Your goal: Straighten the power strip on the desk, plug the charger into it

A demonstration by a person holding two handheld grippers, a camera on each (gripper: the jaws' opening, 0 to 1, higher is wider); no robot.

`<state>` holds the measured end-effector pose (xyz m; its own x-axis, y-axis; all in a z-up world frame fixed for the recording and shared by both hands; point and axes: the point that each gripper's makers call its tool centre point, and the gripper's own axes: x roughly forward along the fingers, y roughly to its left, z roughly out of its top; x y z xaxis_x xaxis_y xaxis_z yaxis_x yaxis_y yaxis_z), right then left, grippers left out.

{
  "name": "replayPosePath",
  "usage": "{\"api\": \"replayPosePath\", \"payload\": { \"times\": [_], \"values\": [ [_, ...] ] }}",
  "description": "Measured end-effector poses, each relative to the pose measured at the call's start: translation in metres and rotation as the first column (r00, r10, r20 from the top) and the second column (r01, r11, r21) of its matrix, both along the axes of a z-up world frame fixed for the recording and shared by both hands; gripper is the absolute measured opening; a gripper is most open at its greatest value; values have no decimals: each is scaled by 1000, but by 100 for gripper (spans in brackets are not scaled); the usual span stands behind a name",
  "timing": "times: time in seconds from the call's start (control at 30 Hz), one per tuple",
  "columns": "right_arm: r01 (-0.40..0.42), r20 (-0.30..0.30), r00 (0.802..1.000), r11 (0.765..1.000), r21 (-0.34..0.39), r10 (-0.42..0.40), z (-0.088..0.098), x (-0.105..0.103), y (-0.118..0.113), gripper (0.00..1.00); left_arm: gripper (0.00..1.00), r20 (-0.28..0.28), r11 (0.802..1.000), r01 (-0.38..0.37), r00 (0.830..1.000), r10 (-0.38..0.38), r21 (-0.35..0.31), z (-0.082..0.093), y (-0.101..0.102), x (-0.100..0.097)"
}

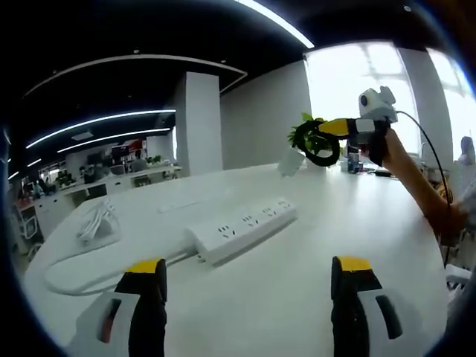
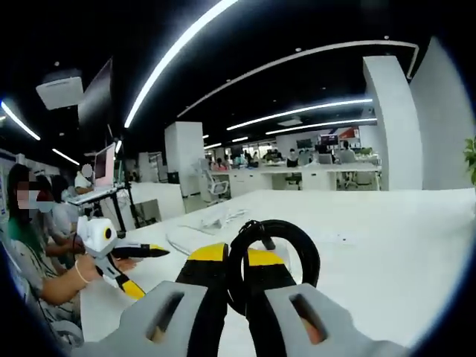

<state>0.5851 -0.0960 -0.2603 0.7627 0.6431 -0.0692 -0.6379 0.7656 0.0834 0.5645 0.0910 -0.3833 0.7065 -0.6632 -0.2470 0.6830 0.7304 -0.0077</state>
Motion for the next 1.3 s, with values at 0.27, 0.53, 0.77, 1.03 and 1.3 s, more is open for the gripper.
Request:
{"api": "replayPosePath", "payload": {
  "times": [0.27,0.53,0.77,1.03,1.3],
  "values": [
    [-37,-14,999,999,28,37,-12,-10,17,5,99,93,991,-4,995,17,-133,27,-2,3],
    [-62,4,998,998,8,62,-16,-20,22,5,99,190,994,-44,980,62,-96,34,-2,9],
    [-46,34,998,999,-29,47,-19,-26,22,5,99,149,986,13,989,13,-169,38,-23,13],
    [-70,36,997,997,-8,71,-17,-31,27,5,99,264,995,100,960,-89,-27,53,-71,20],
    [-115,10,993,993,31,115,-19,-35,35,5,99,346,996,83,934,-86,24,55,-99,40]
  ]
}}
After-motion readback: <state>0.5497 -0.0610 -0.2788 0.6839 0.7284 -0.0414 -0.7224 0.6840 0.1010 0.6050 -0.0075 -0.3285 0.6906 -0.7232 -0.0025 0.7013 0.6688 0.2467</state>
